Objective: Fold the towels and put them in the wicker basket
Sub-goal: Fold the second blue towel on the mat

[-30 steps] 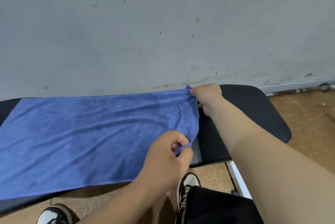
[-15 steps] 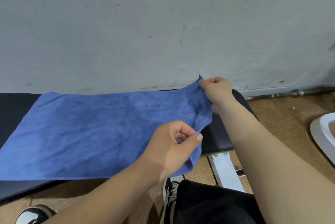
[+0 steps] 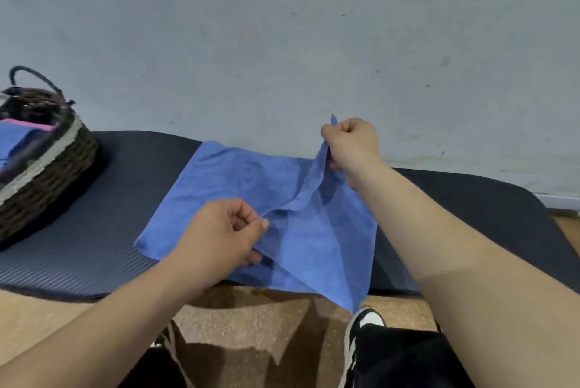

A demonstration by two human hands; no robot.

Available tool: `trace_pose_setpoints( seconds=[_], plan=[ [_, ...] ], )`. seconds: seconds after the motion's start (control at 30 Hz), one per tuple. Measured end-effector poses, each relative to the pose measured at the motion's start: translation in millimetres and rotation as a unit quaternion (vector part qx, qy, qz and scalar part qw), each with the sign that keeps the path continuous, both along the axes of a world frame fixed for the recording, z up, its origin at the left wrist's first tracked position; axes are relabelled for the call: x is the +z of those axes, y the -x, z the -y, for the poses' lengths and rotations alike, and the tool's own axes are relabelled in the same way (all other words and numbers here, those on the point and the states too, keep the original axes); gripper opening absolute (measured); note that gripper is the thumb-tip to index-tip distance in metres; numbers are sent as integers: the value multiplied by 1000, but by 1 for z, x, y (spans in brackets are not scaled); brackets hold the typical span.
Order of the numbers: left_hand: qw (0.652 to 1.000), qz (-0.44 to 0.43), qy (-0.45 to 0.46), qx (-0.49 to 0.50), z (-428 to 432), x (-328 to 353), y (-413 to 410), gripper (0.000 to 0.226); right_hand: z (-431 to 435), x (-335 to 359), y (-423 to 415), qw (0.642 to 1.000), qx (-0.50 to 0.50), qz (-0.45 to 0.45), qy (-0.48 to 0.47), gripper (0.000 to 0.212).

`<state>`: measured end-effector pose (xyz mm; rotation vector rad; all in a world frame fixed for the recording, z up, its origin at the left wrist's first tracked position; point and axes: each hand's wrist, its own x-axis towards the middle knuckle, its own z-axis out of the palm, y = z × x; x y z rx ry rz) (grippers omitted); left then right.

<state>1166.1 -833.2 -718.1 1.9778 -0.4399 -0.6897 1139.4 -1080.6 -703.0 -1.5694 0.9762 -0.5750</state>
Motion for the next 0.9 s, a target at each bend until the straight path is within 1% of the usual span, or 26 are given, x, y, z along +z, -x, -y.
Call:
trace_pose_setpoints(
  seconds=[0.13,0.3,0.37,0.47,0.53,0.6,0.67,0.7,0.83,0.87,0.9],
  plan=[
    [998,-1,-24,53,-44,-3,-34,22,-44,-15,-46,1000,1,25,-4,15],
    [993,42,-78,78,-92,-16,-77,20,-84,-22,-107,998,44,22,-45,17],
    [990,46,-95,88,-105,-25,-93,20,-91,-28,-129,997,61,3,-39,20],
    [989,50,-112,88,-116,-34,-109,23,-98,-44,-147,994,81,-54,-43,20],
    [987,58,-123,81,-120,-39,-115,25,-98,-54,-151,991,82,-96,-48,17],
    [987,64,-130,74,-120,-41,-116,25,-97,-59,-153,990,75,-111,-51,17],
    [987,49,-134,69,-121,-40,-118,23,-98,-55,-158,992,62,-96,-46,12],
    [989,27,-128,74,-122,-38,-119,22,-99,-50,-163,995,52,-82,-32,10],
    [987,-72,-57,133,-125,-26,-126,20,-112,-23,-189,998,39,-29,27,13],
    [985,-72,-51,150,-126,-24,-128,20,-117,-19,-195,998,45,-30,33,16],
    [984,-52,-64,160,-128,-26,-130,20,-122,-18,-200,997,58,-41,40,17]
  ],
)
